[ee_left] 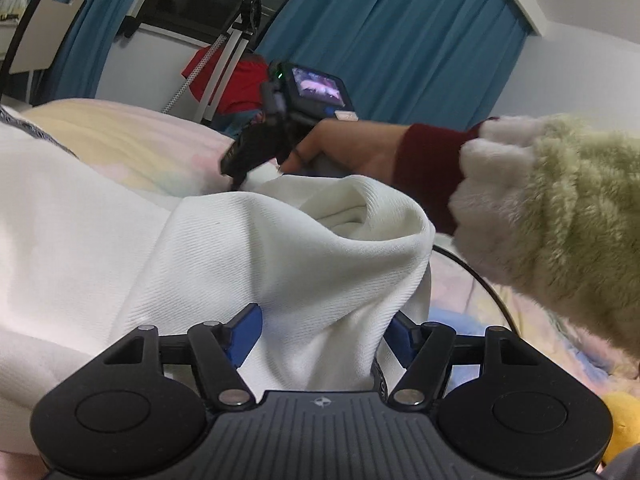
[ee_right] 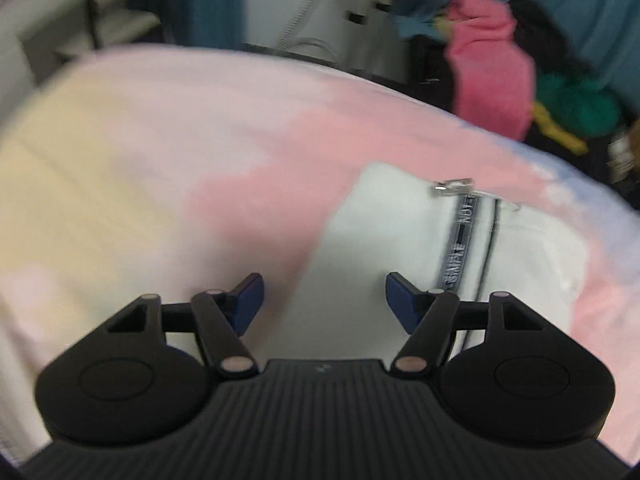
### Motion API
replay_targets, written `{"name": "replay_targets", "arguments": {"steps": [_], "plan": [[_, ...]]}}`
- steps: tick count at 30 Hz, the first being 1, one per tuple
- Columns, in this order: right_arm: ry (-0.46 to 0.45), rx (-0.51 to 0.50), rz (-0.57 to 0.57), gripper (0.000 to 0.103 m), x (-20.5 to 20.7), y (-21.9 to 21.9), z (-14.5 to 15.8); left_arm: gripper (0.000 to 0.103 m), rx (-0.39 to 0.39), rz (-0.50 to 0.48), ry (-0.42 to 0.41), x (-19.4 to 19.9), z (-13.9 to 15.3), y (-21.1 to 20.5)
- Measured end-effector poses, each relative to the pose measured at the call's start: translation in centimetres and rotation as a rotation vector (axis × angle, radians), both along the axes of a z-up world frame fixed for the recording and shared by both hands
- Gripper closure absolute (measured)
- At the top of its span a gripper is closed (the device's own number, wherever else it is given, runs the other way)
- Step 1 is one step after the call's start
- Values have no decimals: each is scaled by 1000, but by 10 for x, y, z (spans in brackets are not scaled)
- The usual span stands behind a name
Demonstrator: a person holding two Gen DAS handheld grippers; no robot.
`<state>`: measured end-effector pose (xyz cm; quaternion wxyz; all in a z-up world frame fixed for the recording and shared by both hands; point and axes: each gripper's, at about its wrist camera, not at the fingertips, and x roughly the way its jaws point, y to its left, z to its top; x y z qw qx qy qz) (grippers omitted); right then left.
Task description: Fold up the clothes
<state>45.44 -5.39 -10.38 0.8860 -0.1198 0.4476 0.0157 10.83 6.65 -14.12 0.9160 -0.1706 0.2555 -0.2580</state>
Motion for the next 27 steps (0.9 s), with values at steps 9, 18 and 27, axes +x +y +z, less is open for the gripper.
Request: {"name": "replay_targets", "arguments": {"steps": [9, 18, 27], "plan": [[-231, 202, -233, 97, -67, -91, 62, 35, -8, 16, 2, -1, -1, 2], [-395, 479, -530, 97, -224, -261, 104, 35, 27, 27, -14, -18, 14, -8], [-509, 749, -999, 97, -383, -417, 23, 35, 78, 5, 9, -46, 20, -26]]}}
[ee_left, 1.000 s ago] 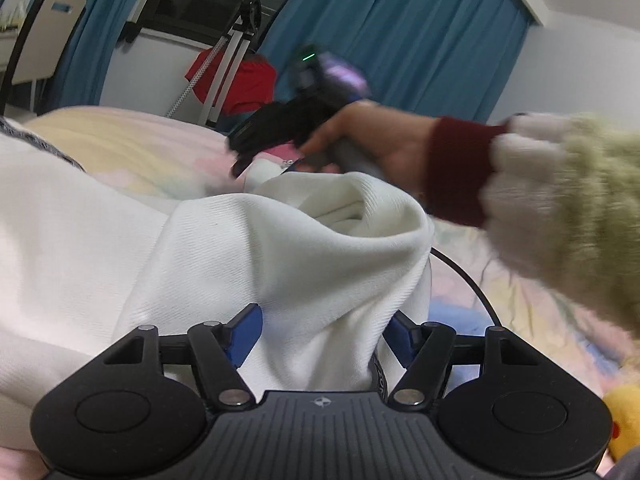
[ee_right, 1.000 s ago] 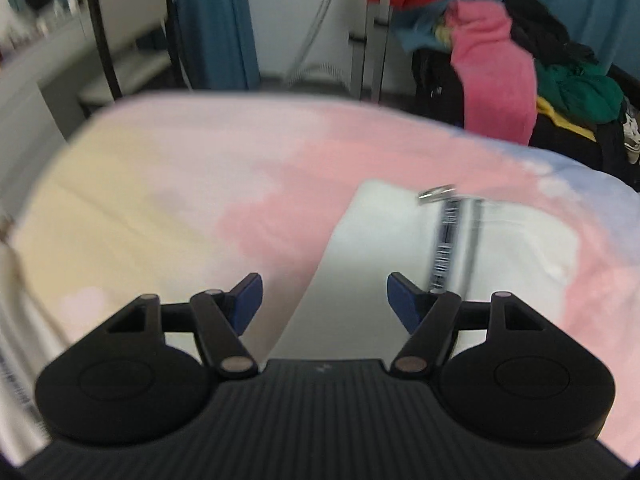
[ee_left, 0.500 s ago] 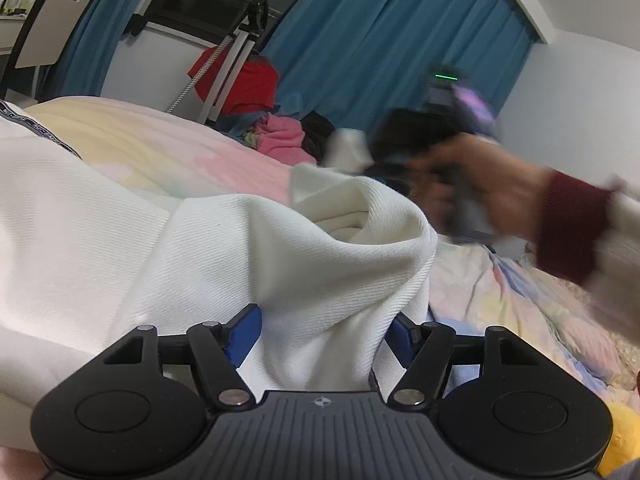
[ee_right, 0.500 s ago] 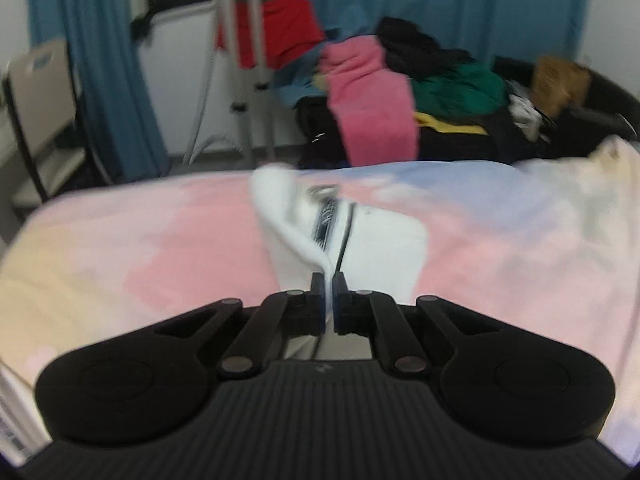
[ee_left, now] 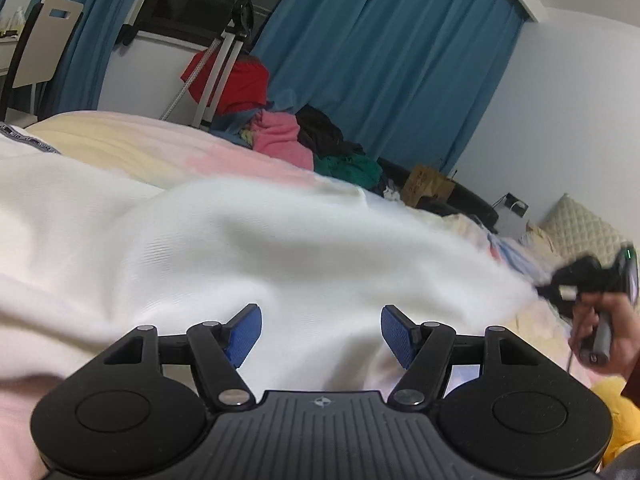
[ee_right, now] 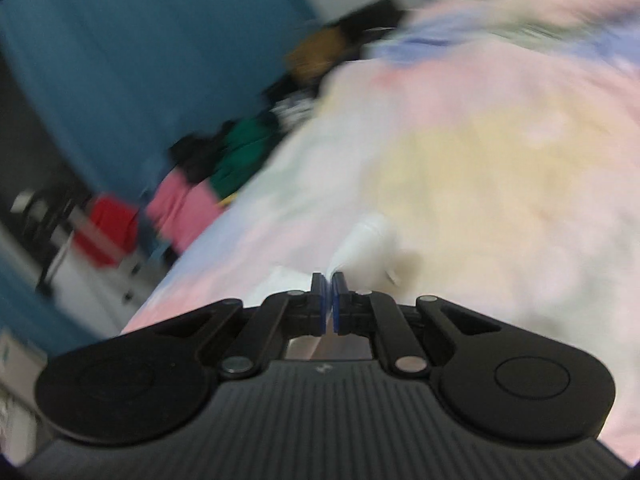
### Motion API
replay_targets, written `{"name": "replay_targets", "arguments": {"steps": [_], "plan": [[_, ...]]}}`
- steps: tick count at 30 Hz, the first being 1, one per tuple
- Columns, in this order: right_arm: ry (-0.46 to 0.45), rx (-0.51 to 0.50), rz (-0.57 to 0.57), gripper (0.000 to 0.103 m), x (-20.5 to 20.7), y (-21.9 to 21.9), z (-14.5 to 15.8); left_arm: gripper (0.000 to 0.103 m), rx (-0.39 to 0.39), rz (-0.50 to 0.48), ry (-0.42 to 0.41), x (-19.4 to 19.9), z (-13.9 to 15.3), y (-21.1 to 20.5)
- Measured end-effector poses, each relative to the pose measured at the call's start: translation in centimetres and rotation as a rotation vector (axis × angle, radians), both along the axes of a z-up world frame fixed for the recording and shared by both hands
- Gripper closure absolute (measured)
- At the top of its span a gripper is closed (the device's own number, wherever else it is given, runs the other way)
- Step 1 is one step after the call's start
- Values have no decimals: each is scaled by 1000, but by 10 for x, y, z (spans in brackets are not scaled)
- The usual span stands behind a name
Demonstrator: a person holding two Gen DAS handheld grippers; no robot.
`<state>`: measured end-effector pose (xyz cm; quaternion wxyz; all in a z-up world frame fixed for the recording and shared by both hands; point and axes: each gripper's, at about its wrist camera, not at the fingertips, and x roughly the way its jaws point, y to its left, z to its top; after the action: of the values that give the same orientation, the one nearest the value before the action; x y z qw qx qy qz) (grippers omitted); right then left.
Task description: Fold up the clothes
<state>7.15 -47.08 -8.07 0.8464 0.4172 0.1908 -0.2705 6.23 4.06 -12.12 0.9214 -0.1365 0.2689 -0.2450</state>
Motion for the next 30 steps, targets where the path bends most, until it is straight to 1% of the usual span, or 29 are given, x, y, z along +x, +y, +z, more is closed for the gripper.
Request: {"name": "replay_targets", "arguments": {"steps": [2, 4, 6, 9, 11, 12, 14, 16, 18, 20, 22, 23, 24, 26, 27, 28, 29, 30], "plan": [[-8, 73, -65, 97, -21, -24, -20, 35, 6, -6, 12, -8, 2, -4], [-12, 122, -88, 97, -31, -41, -36, 34, 3, -14, 24, -12, 4, -6], [8, 148, -66, 97, -31, -47, -50, 33, -5, -17, 39, -15, 5, -8], [-11, 245, -11, 95, -26, -48, -68, 33, 1, 3, 53, -18, 5, -10], [-30, 302, 4, 94, -23, -47, -75, 32, 5, 21, 56, -18, 6, -11], [-30, 313, 7, 94, -21, -45, -76, 32, 6, 29, 58, -16, 5, -11], [-5, 300, 7, 92, -16, -41, -75, 32, 7, 44, 64, -13, 4, -11], [13, 279, 8, 83, -15, -38, -74, 31, 2, 58, 71, -11, 3, -8], [-4, 271, 12, 56, -15, -37, -70, 29, -5, 75, 79, -8, 3, -5], [-18, 243, -1, 41, -19, -37, -64, 27, -6, 95, 79, -4, 3, -4], [-3, 191, -37, 41, -23, -34, -56, 26, -10, 113, 75, -2, 4, -3], [15, 184, -53, 41, -23, -34, -56, 25, -14, 124, 74, 0, 4, -3], [39, 187, -69, 42, -22, -35, -58, 24, -21, 135, 76, 1, 5, -2], [83, 215, -35, 42, -13, -37, -70, 24, -42, 156, 87, 5, 5, 1], [94, 223, -13, 47, -8, -37, -76, 24, -53, 168, 93, 7, 4, 3], [94, 219, 3, 51, -4, -36, -80, 24, -67, 179, 100, 9, 4, 5], [97, 203, 16, 56, 0, -35, -81, 24, -82, 188, 107, 10, 4, 8], [101, 179, 32, 67, 6, -34, -81, 24, -97, 197, 114, 11, 4, 10]]}}
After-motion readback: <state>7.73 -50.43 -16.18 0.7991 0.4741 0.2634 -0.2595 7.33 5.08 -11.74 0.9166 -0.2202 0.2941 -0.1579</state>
